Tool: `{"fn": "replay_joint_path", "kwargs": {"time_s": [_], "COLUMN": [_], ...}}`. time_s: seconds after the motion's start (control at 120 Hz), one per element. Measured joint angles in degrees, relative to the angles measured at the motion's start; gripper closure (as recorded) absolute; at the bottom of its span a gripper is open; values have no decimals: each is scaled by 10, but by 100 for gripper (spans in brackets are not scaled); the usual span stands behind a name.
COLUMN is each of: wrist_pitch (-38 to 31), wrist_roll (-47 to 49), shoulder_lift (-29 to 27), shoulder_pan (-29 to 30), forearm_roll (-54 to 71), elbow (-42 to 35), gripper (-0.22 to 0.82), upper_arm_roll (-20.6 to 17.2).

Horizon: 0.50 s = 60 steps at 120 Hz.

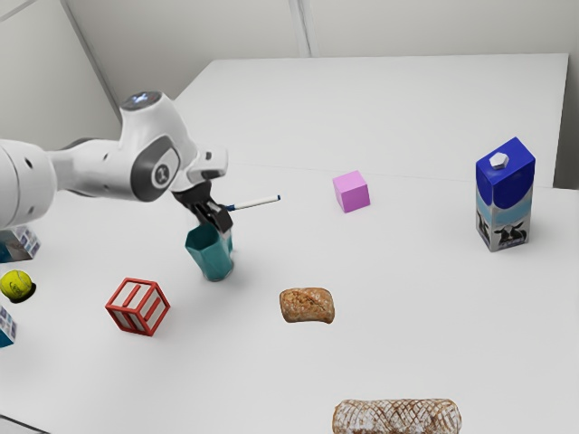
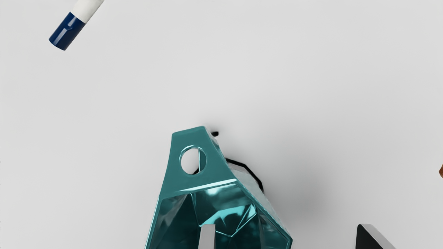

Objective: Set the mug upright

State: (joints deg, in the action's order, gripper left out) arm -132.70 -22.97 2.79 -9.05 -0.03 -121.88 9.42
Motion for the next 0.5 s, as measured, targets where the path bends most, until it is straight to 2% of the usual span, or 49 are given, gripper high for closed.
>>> {"fn": "replay_joint_path", "kwargs": {"time_s": [0.133,0.342,0.5], "wrist_pitch": [29,136,196], "wrist_roll": [2,12,19], "shoulder_lift": [6,51,62], "shoulder_pan": [-5,-5,-2], "forearm_roll": [-4,-17,-21], "elbow": [58,188,210], "gripper": [17,6,3], "upper_arm_roll": [-1,-7,-7]}}
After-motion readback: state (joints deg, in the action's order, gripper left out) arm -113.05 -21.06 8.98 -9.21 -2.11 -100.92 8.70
